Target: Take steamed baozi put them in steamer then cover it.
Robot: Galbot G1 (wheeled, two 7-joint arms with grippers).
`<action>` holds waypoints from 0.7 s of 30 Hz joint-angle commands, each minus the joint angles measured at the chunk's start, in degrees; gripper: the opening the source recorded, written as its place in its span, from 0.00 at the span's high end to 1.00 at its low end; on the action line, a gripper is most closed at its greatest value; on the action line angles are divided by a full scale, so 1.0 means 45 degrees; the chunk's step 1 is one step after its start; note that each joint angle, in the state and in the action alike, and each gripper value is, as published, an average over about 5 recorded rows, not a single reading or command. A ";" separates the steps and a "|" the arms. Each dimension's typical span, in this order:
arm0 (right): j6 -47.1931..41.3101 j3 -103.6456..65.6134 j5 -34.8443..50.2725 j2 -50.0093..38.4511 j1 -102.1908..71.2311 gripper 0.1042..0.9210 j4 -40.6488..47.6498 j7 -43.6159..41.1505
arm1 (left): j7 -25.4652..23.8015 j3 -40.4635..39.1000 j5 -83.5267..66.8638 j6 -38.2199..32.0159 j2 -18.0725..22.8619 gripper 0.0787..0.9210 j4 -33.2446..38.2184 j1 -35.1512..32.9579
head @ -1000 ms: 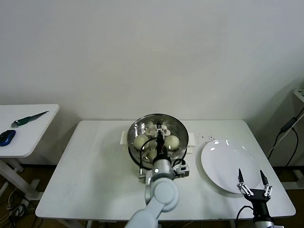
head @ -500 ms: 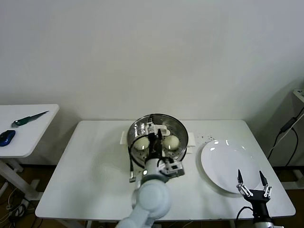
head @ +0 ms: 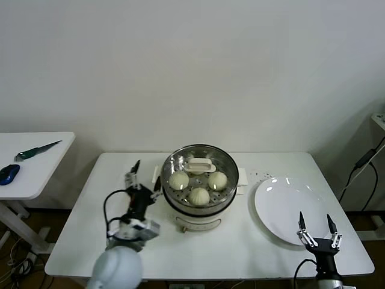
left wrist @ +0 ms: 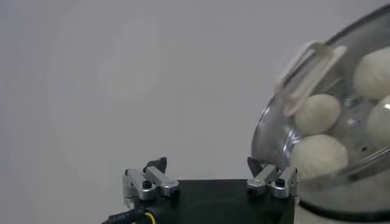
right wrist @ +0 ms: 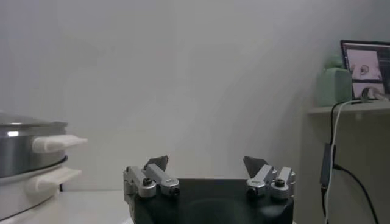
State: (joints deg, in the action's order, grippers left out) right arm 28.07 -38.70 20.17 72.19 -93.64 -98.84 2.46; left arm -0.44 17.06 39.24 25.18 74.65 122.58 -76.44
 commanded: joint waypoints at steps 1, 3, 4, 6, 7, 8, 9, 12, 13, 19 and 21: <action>0.0333 0.0277 0.0125 0.0165 0.0159 0.12 0.0206 0.0180 | 0.1095 0.2080 -0.3341 -0.1197 -0.1083 0.12 0.1087 -0.1187; 0.0322 0.0371 0.0244 0.0191 0.0195 0.12 0.0308 0.0235 | 0.1321 0.3450 -0.5637 -0.2181 -0.1110 0.12 0.0963 -0.1564; 0.0309 0.0416 0.0336 0.0193 0.0203 0.12 0.0353 0.0260 | 0.1380 0.4086 -0.6860 -0.2582 -0.1129 0.12 0.0867 -0.1771; 0.0274 0.0474 0.0478 0.0179 0.0201 0.12 0.0413 0.0293 | 0.1470 0.5139 -0.9071 -0.3302 -0.1155 0.12 0.0543 -0.2199; 0.0251 0.0494 0.0547 0.0160 0.0193 0.12 0.0433 0.0305 | 0.1516 0.5467 -0.9866 -0.3665 -0.1151 0.12 0.0300 -0.2432; 0.0235 0.0506 0.0585 0.0140 0.0185 0.12 0.0450 0.0314 | 0.1576 0.5657 -1.0571 -0.4086 -0.1136 0.12 0.0002 -0.2655; 0.0227 0.0508 0.0601 0.0126 0.0180 0.12 0.0465 0.0322 | 0.1632 0.5759 -1.1032 -0.4502 -0.1108 0.12 -0.0327 -0.2845; 0.0234 0.0512 0.0647 0.0097 0.0175 0.12 0.0506 0.0344 | 0.1695 0.5736 -1.1845 -0.5671 -0.0982 0.12 -0.1354 -0.3384; 0.0242 0.0512 0.0650 0.0096 0.0177 0.12 0.0521 0.0346 | 0.1683 0.5665 -1.2061 -0.5916 -0.0939 0.12 -0.1608 -0.3510; 0.0236 0.0549 0.0651 0.0102 0.0179 0.12 0.0537 0.0352 | 0.1399 0.5056 -1.2774 -0.7053 -0.0478 0.12 -0.2707 -0.3835; 0.0235 0.0555 0.0650 0.0102 0.0183 0.12 0.0536 0.0351 | 0.1259 0.4871 -1.2822 -0.7292 -0.0362 0.12 -0.2927 -0.3848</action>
State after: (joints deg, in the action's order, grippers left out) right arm 28.99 -36.50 22.52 72.60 -92.92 -96.68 3.89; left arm 4.02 35.44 -10.32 -2.48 73.51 111.65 -91.03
